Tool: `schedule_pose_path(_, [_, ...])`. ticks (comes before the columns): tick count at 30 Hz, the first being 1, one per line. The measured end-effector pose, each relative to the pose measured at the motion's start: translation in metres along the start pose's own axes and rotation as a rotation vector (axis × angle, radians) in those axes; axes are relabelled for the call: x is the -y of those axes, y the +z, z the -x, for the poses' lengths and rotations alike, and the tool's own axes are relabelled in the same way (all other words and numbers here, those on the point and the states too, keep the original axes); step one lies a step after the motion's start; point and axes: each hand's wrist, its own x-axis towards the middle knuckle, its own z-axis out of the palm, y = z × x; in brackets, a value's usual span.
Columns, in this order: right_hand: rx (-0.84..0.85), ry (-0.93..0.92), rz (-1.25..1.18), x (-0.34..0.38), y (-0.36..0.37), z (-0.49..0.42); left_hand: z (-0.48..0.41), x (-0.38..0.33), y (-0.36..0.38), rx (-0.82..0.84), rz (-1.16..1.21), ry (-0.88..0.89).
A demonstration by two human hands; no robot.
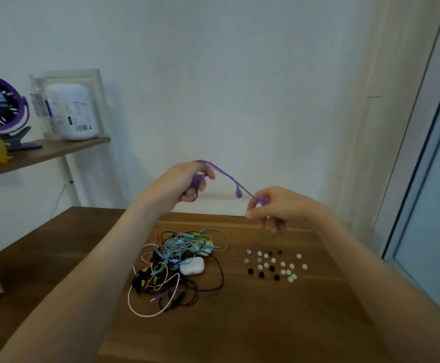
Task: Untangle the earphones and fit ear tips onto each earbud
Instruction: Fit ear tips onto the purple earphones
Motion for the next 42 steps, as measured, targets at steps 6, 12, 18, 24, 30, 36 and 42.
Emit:
schedule_pose_path(6, [-0.074, 0.066, -0.065, -0.014, -0.002, -0.011, -0.004, -0.013, -0.003, 0.005, 0.609, -0.023])
schedule_pose_path(12, [-0.114, 0.285, -0.265, -0.023, -0.011, -0.001, -0.012, -0.015, -0.002, -0.043, 0.756, -0.015])
schedule_pose_path(18, [-0.317, 0.074, -0.299, 0.002, -0.029, 0.007, -0.018, -0.025, 0.027, -0.019, 0.482, -0.125])
schedule_pose_path(24, [-0.338, -0.181, -0.467, 0.041, -0.052, 0.014, -0.015, -0.036, 0.06, 0.245, 0.225, -0.057])
schedule_pose_path(30, [-0.26, -0.194, -0.338, 0.041, -0.057, 0.028, -0.006, -0.036, 0.089, 0.476, -0.049, 0.056])
schedule_pose_path(36, [-0.162, -0.06, -0.225, 0.004, -0.048, 0.052, 0.001, -0.012, 0.102, 0.635, -0.071, 0.016])
schedule_pose_path(42, [0.005, 0.142, -0.117, -0.049, -0.021, 0.068, 0.012, 0.055, 0.11, 0.687, 0.01, -0.205])
